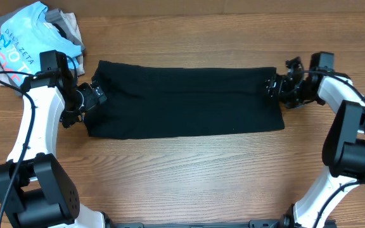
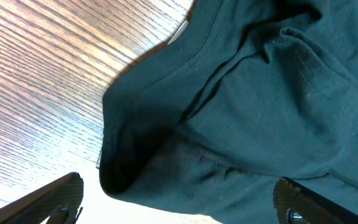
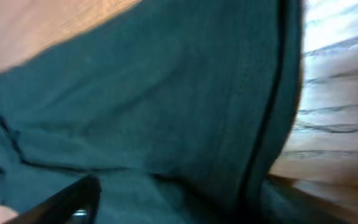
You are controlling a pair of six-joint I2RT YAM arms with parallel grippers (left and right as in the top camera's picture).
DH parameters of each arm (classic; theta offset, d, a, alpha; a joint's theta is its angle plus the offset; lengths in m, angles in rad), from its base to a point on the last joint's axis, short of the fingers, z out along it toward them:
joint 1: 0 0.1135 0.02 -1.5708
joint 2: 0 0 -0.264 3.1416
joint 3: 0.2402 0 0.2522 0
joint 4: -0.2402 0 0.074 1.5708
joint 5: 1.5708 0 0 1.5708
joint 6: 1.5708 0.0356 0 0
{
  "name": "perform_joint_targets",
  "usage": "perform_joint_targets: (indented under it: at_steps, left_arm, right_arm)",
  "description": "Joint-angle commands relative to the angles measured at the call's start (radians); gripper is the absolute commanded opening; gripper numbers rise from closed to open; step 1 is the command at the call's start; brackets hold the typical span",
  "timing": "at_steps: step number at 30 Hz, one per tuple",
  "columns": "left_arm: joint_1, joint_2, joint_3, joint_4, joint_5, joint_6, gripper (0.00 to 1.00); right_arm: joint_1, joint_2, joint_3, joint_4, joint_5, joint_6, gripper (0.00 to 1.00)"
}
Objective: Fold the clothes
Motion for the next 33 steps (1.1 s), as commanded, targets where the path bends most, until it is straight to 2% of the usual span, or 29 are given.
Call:
perform_joint_targets:
  at_steps: [1, 2, 6, 13, 20, 33]
  left_arm:
    - [0.003, -0.014, 0.01, 0.004, 0.01, 0.026, 1.0]
    - [0.003, -0.014, 0.01, 0.004, 0.01, 0.026, 1.0]
    - [0.003, -0.014, 0.01, 0.004, 0.01, 0.026, 1.0]
    - [0.003, -0.014, 0.01, 0.003, 0.01, 0.026, 1.0]
    - [0.003, -0.014, 0.01, 0.005, 0.01, 0.026, 1.0]
    - [0.003, -0.014, 0.01, 0.012, 0.01, 0.026, 1.0]
  right_arm:
    - [0.055, 0.072, -0.047, -0.04, 0.178, 0.013, 0.69]
    - [0.061, 0.072, -0.047, -0.04, 0.177, 0.013, 0.64]
    - [0.071, 0.072, -0.047, -0.027, 0.177, 0.022, 0.37]
    - [0.05, 0.072, -0.044, 0.021, 0.222, 0.126, 0.05]
    - [-0.005, 0.071, 0.016, -0.031, 0.329, 0.202, 0.04]
    - [-0.057, 0.06, 0.3, -0.351, 0.528, 0.231, 0.04]
